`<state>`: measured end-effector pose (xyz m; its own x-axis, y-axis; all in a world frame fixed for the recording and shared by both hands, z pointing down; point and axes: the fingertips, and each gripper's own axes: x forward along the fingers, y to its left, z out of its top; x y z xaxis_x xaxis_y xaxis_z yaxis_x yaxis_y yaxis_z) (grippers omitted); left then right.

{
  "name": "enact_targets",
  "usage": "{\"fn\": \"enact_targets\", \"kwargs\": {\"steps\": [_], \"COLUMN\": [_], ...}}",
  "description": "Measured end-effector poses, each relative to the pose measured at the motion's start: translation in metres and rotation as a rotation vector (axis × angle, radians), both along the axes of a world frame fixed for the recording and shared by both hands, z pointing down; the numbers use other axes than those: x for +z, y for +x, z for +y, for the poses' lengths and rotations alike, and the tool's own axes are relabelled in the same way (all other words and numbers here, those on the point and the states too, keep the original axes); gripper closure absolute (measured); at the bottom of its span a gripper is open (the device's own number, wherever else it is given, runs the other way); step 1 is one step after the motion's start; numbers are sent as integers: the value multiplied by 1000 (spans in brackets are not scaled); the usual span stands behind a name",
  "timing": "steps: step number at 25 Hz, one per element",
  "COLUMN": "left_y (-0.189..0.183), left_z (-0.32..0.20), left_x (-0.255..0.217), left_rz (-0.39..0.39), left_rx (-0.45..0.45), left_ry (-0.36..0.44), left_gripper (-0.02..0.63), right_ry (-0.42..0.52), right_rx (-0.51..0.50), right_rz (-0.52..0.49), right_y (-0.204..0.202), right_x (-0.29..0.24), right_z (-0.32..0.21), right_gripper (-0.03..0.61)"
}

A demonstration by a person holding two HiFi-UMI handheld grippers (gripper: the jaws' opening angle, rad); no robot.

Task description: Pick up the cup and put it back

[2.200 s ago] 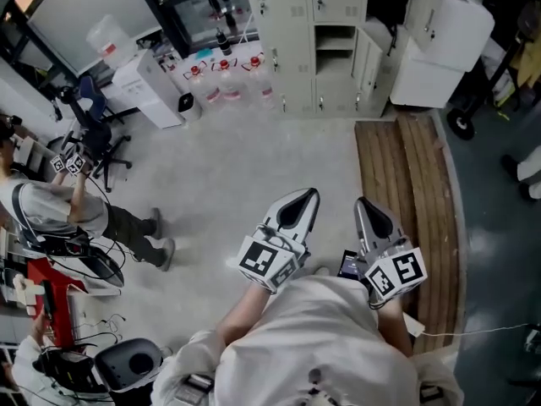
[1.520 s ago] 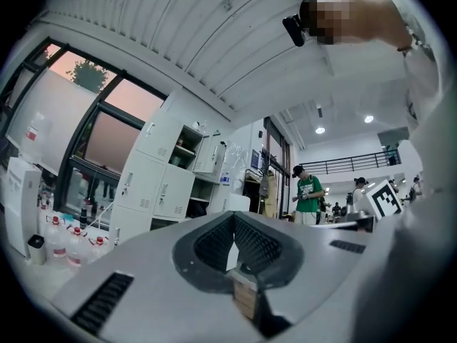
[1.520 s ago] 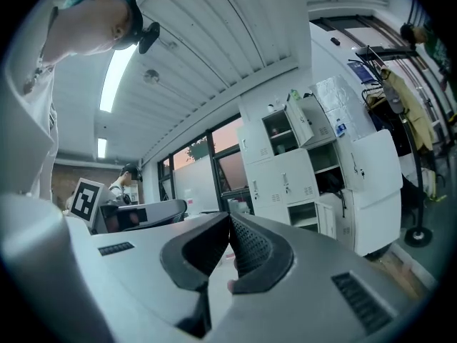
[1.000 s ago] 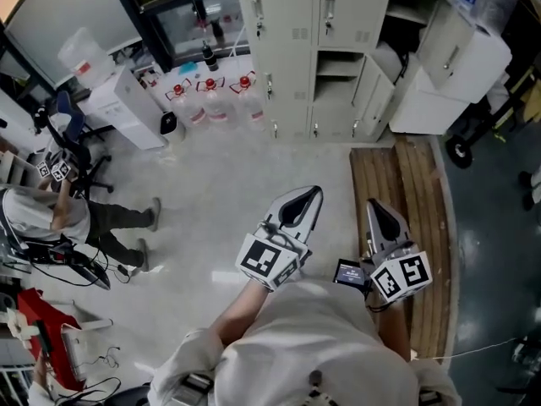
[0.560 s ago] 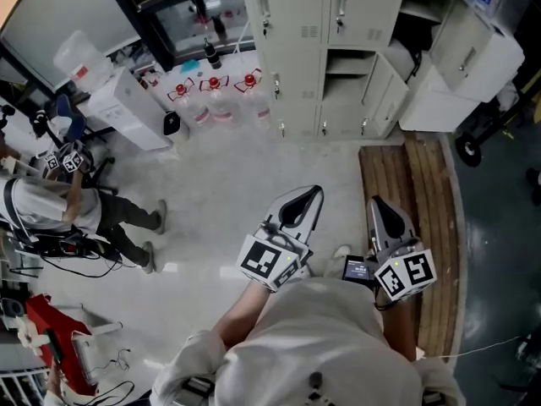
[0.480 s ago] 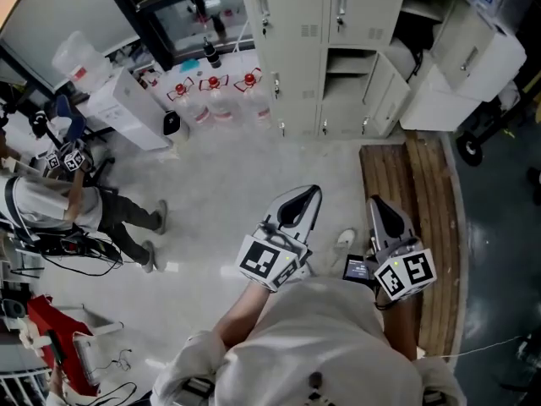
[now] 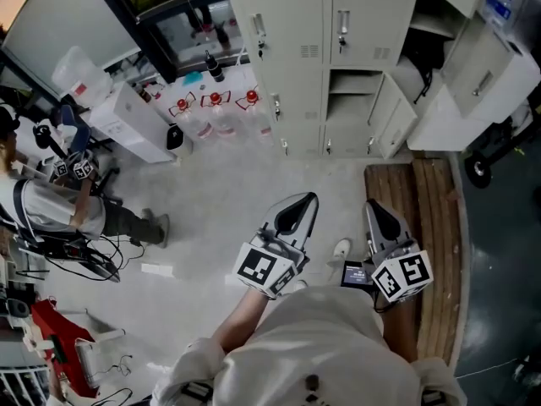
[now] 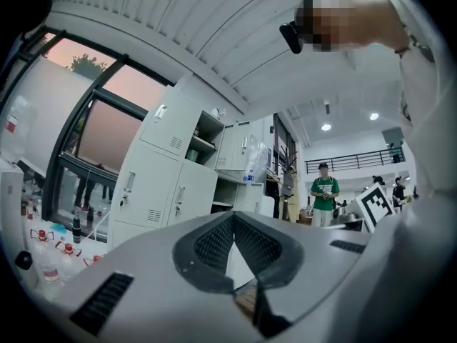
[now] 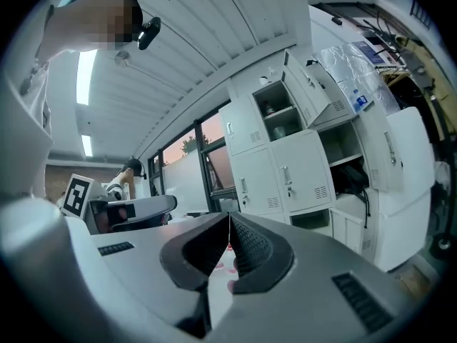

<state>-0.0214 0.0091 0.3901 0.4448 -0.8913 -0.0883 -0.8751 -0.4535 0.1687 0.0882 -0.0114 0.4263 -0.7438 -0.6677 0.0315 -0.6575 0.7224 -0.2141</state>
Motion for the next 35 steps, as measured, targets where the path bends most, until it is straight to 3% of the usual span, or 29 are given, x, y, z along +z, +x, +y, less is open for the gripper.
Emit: {"fn": "enact_targets", "kwargs": {"steps": [8, 17, 27, 35], "left_y": [27, 53, 50, 29], "left_z": [-109, -181, -251, -341], "left_x": [-21, -35, -31, -38], "left_rz": [-15, -21, -9, 9], "left_rx": [-52, -106, -94, -10], "left_ry": [39, 63, 53, 79], "left_gripper": [605, 605, 605, 604], "right_ry": [29, 57, 33, 33], "right_rx": [-72, -128, -94, -33], "right_rz": [-18, -24, -6, 24], "right_y": [18, 43, 48, 21], "right_x": [-14, -24, -12, -17], "right_z": [-117, -195, -252, -331], "right_gripper": [554, 553, 553, 552]}}
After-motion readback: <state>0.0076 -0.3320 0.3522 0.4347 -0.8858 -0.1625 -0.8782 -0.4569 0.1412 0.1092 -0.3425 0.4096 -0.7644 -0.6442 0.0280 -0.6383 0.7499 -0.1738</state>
